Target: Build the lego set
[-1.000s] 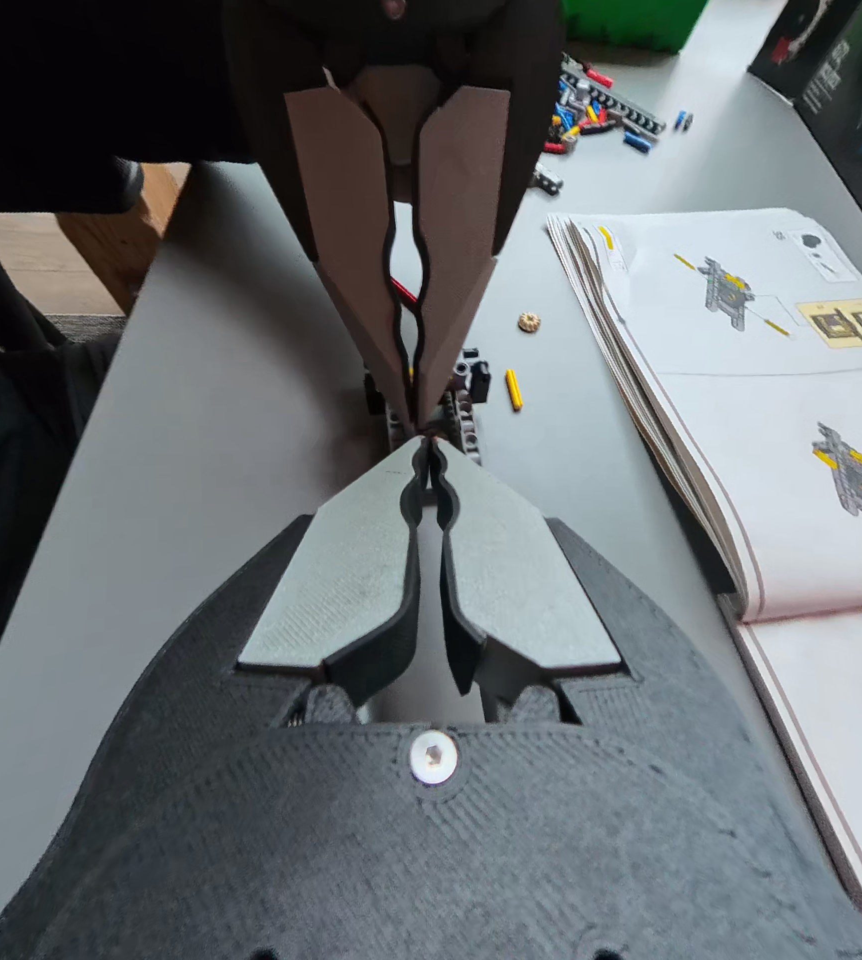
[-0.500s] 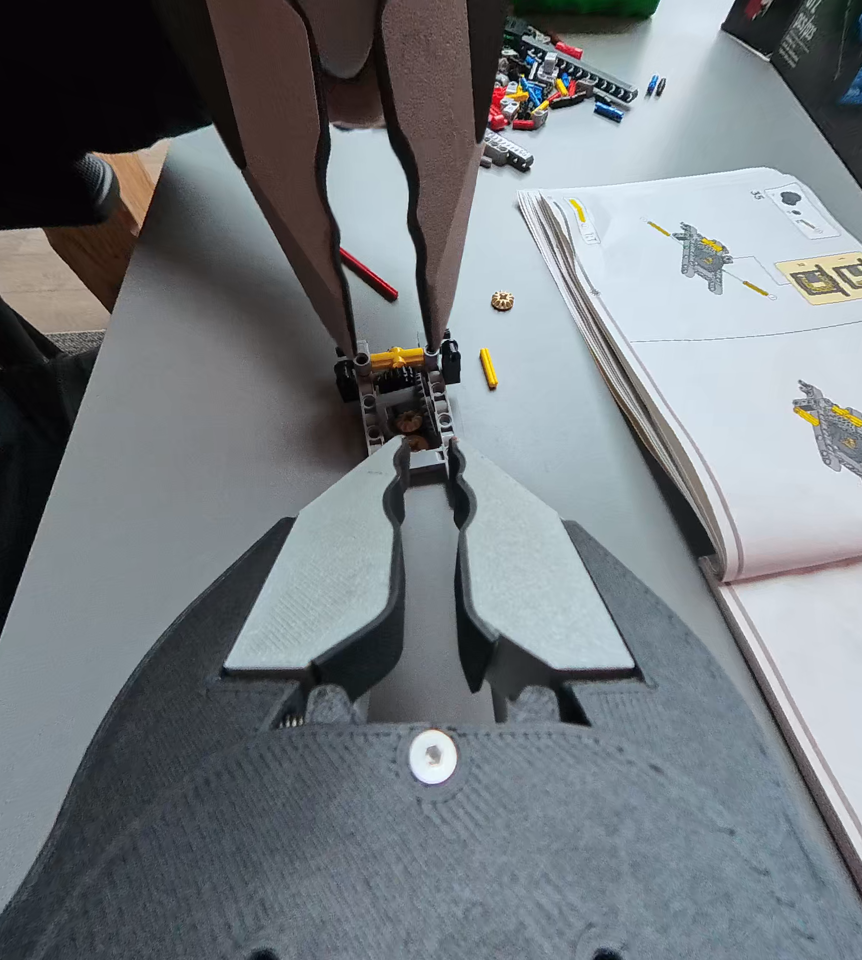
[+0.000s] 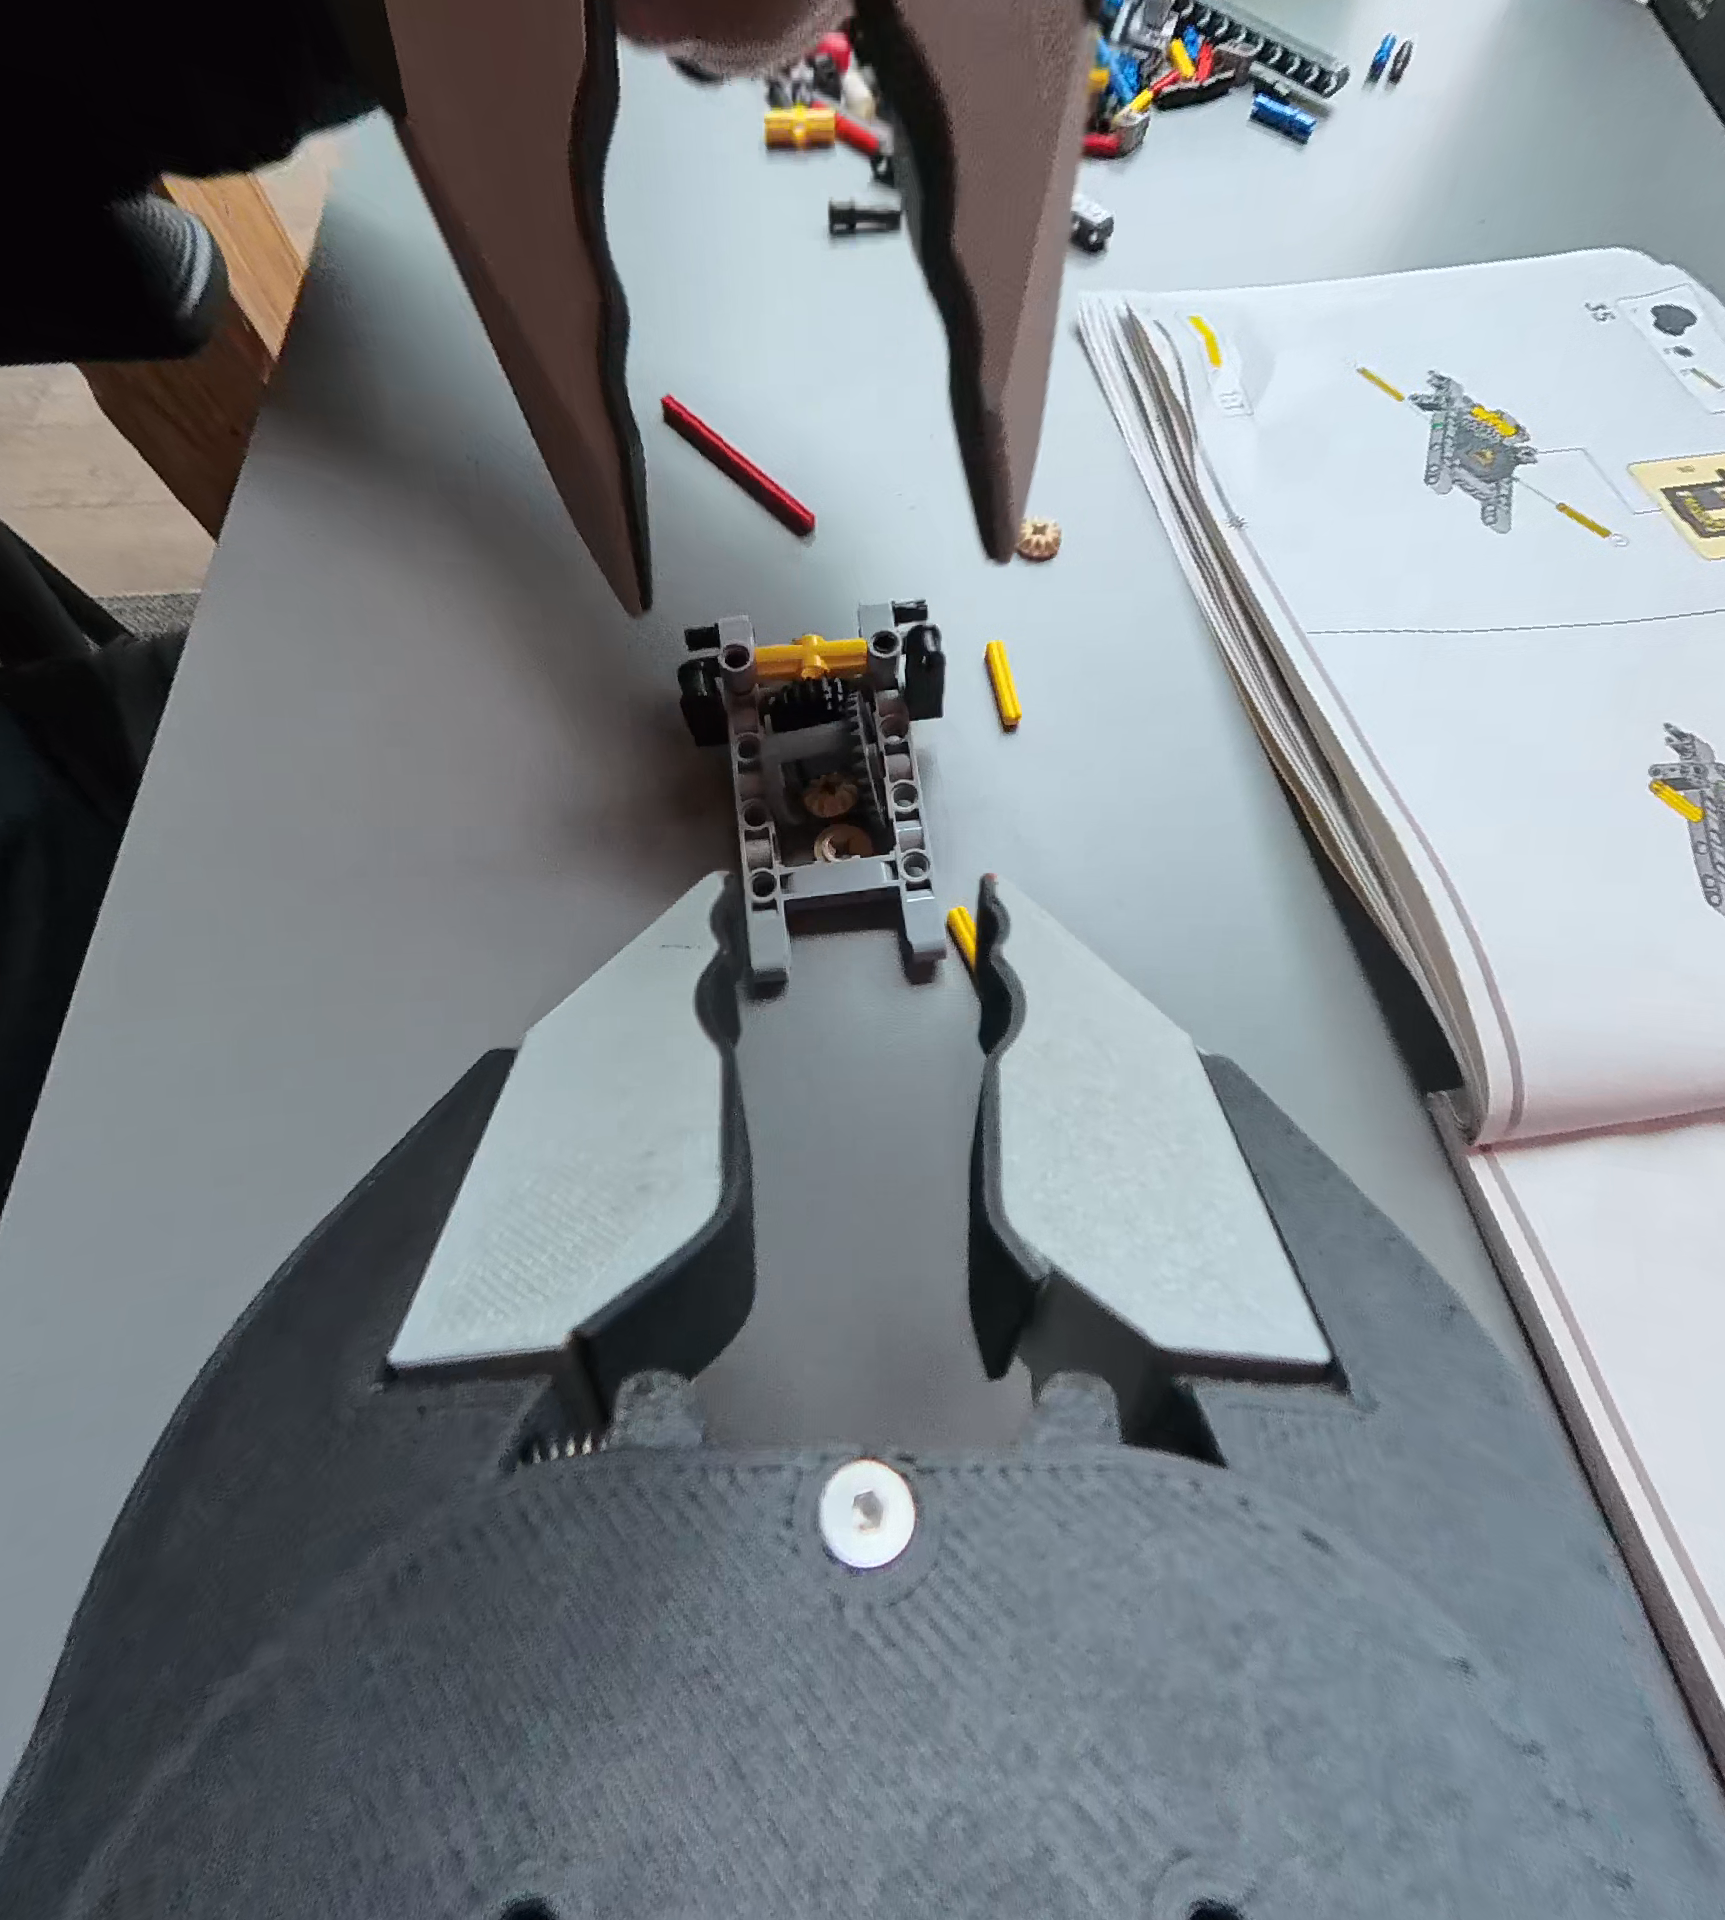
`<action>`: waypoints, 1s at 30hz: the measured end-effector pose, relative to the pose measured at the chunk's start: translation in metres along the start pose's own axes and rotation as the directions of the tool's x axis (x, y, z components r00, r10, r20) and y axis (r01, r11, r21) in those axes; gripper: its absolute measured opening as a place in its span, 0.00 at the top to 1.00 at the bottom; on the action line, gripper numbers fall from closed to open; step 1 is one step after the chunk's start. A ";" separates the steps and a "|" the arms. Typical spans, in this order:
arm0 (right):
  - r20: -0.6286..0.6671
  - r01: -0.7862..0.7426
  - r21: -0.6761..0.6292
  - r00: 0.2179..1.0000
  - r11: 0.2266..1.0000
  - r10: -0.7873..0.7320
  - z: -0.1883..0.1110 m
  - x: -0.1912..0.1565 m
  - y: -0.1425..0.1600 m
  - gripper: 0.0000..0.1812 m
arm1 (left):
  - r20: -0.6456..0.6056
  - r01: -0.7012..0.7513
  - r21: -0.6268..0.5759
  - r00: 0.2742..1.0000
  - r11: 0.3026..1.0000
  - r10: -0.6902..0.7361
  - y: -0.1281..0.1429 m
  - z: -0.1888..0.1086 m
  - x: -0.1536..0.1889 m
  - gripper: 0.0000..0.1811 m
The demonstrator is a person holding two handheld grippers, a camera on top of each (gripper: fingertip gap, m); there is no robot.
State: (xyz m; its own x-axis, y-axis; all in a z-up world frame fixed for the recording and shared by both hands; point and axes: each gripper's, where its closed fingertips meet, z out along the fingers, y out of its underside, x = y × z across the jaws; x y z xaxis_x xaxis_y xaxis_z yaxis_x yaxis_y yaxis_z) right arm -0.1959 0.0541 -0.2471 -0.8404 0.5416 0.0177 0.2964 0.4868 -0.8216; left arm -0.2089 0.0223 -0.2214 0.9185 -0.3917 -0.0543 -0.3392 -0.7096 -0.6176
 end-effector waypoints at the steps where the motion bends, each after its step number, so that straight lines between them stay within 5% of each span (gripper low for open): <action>1: -0.004 0.011 -0.017 1.000 1.000 -0.011 0.002 -0.001 0.002 0.76 | 0.006 0.003 -0.003 1.000 1.000 -0.003 0.001 -0.001 -0.002 0.67; 11: -0.015 0.079 -0.118 0.997 0.990 -0.082 0.011 -0.004 0.014 0.72 | -0.038 0.050 -0.030 0.998 0.998 -0.051 0.021 -0.005 0.001 0.64; 30: -0.026 0.125 -0.135 0.991 0.983 -0.130 0.008 -0.008 0.017 0.79 | -0.021 0.106 -0.074 0.994 0.992 -0.108 0.055 0.003 0.004 0.67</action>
State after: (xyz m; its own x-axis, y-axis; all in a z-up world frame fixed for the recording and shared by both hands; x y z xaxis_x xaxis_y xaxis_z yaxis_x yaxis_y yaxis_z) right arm -0.1877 0.0520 -0.2655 -0.8596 0.4917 0.1391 0.2476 0.6389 -0.7283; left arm -0.2229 -0.0171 -0.2578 0.9452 -0.3251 0.0293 -0.2539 -0.7887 -0.5599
